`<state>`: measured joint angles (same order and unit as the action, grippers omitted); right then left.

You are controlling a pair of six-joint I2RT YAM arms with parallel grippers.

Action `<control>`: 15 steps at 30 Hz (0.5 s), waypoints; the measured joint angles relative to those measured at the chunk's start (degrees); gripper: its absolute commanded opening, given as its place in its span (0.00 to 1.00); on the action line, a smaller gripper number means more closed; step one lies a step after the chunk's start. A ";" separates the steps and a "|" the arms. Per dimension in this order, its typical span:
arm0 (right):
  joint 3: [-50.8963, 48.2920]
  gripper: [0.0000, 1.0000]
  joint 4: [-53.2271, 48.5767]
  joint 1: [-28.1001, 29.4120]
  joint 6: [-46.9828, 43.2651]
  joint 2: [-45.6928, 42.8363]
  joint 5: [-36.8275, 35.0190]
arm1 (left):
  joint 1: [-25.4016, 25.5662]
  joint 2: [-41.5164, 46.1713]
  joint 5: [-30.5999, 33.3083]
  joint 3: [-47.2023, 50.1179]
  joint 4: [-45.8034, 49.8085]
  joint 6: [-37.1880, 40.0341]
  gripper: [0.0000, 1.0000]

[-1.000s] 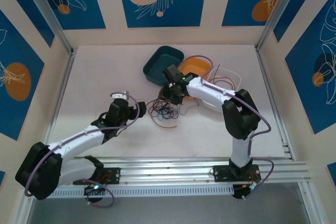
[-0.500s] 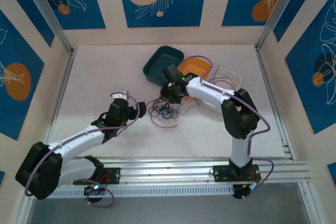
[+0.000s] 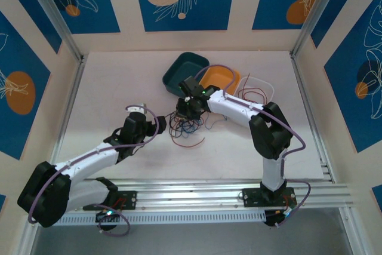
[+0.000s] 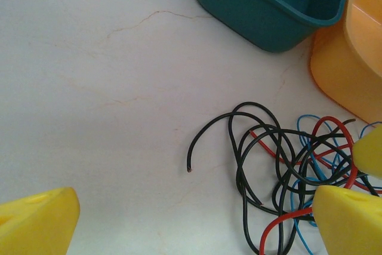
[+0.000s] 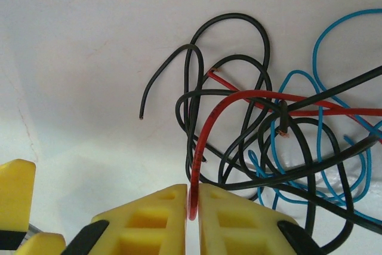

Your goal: Untangle the cables

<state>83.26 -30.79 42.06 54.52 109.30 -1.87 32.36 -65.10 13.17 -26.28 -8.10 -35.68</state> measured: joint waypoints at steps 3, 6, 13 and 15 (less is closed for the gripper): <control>0.28 0.20 0.17 0.00 -0.02 1.18 0.44 | 0.00 0.00 0.00 0.00 0.02 -0.02 1.00; 0.31 0.21 0.17 0.00 -0.02 2.29 0.70 | 0.00 0.00 0.00 0.00 0.02 -0.02 1.00; 2.34 0.12 0.20 0.00 -0.59 4.02 1.33 | -0.02 -0.57 0.00 0.00 0.04 -0.02 1.00; 2.80 0.09 0.13 0.22 -1.09 4.04 1.42 | -0.04 -0.72 0.00 0.00 0.07 -0.02 1.00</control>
<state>86.06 -30.65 42.28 53.43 113.34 -0.45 32.32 -65.82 13.17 -26.28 -8.03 -35.70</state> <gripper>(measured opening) 0.117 0.998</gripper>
